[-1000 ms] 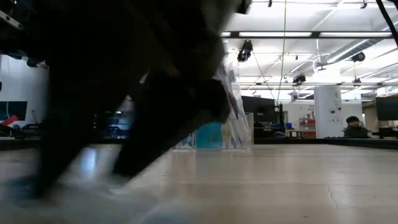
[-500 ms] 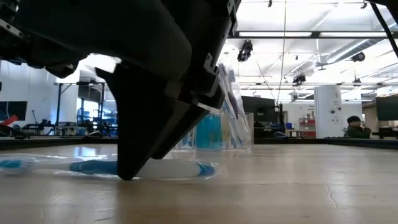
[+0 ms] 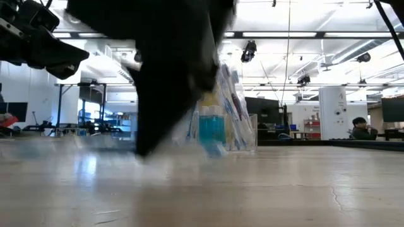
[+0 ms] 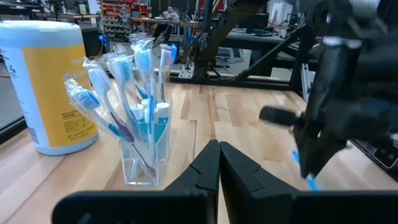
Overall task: Pick & Place toothbrushing station
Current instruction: Put the blue toothbrush into the transparent organizer
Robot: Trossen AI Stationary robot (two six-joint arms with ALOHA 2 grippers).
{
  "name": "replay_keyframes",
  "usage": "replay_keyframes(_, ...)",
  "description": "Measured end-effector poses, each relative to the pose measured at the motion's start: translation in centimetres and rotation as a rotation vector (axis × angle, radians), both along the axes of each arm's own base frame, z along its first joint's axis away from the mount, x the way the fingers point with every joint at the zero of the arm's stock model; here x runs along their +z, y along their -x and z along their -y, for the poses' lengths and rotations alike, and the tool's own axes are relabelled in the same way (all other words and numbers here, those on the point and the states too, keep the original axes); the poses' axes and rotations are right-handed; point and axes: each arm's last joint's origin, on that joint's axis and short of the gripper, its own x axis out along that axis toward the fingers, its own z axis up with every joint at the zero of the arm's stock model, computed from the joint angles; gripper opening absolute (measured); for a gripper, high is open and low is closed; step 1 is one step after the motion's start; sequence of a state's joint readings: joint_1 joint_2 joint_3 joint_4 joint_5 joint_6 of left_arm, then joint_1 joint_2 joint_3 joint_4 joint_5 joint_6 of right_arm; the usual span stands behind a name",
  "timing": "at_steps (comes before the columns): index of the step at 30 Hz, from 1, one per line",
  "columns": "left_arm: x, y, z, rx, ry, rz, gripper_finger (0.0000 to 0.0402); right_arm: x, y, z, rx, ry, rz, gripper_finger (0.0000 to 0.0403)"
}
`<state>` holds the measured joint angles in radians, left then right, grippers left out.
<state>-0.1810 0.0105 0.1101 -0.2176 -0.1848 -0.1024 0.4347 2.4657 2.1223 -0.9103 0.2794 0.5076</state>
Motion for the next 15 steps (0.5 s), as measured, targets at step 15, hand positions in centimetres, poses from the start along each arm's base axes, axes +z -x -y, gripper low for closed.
replay_keyframes(15, 0.3, -0.1, 0.0, -0.002, -0.015, 0.024, 0.0014, 17.8, 4.7, 4.3, 0.325, 0.204, 0.401, 0.0019)
